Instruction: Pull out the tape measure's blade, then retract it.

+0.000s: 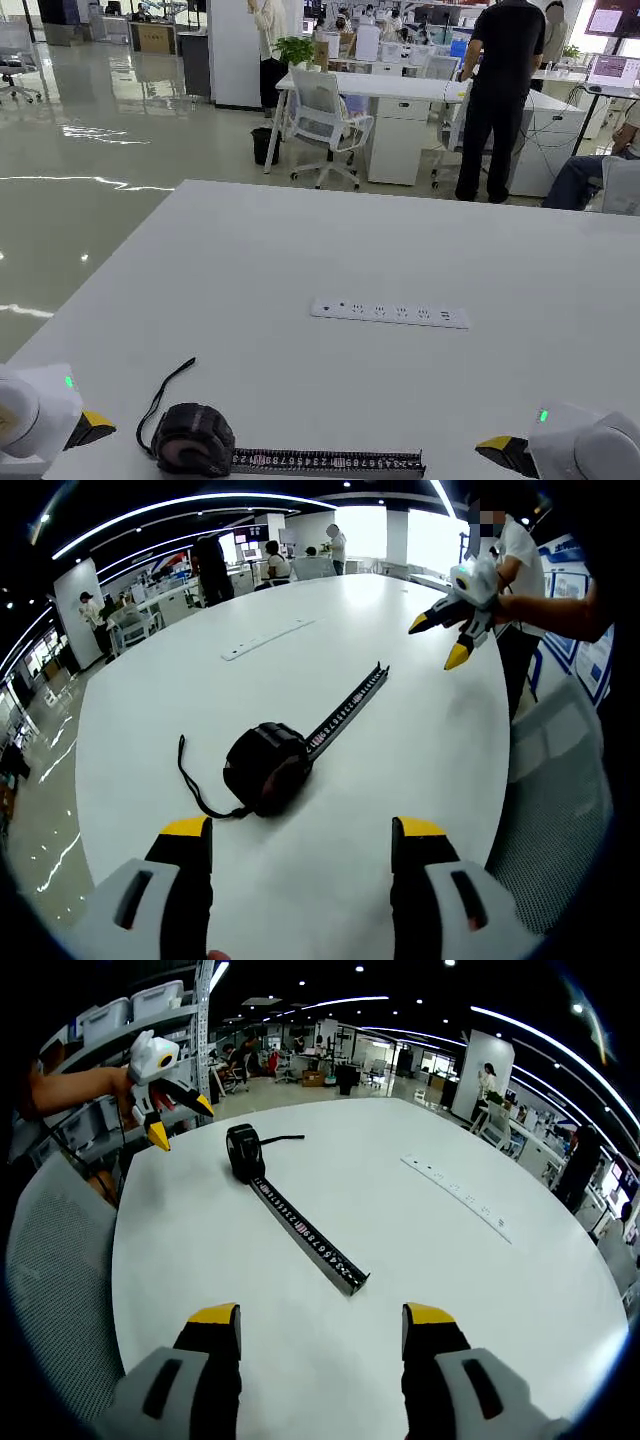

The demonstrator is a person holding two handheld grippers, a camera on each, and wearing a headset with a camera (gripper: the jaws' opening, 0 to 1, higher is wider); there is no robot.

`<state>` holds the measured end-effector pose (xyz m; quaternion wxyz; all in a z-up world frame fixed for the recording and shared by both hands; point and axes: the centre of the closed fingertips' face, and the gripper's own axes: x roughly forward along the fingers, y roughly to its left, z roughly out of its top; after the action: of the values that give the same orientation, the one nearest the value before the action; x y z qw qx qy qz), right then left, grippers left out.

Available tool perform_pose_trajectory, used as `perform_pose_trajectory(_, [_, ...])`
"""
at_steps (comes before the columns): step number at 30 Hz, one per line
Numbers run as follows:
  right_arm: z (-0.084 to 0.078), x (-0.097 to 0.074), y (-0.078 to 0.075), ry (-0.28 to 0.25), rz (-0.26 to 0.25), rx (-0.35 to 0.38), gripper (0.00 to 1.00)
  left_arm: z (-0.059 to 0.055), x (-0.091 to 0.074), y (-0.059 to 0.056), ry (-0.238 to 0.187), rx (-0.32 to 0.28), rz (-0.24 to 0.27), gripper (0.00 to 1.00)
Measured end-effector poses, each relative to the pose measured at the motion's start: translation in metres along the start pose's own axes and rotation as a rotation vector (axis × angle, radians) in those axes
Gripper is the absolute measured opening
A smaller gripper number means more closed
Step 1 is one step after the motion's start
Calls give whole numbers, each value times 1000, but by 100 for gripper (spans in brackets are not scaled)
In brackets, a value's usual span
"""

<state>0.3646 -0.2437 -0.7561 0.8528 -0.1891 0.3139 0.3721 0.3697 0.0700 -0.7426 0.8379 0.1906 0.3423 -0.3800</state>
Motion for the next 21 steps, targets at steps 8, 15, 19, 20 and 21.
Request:
perform_pose_trajectory(8, [-1, -8, 11, -21, -39, 37, 76, 5, -9, -10, -35, -39, 41, 74])
perform_pose_trajectory(15, [2, -15, 19, -55, -74, 80, 82, 6, -16, -21, -65, -101, 66, 78])
perform_pose_trajectory(19, [1, -17, 24, -58, -100, 87, 88, 7, -18, -28, -84, -130, 64, 80])
perform_pose_trajectory(20, [0, -17, 26, -54, -106, 81, 89, 8, -18, -31, -90, -133, 67, 80])
perform_pose_trajectory(21, [0, -17, 29, -48, -107, 71, 89, 8, -18, -32, -93, -137, 69, 81])
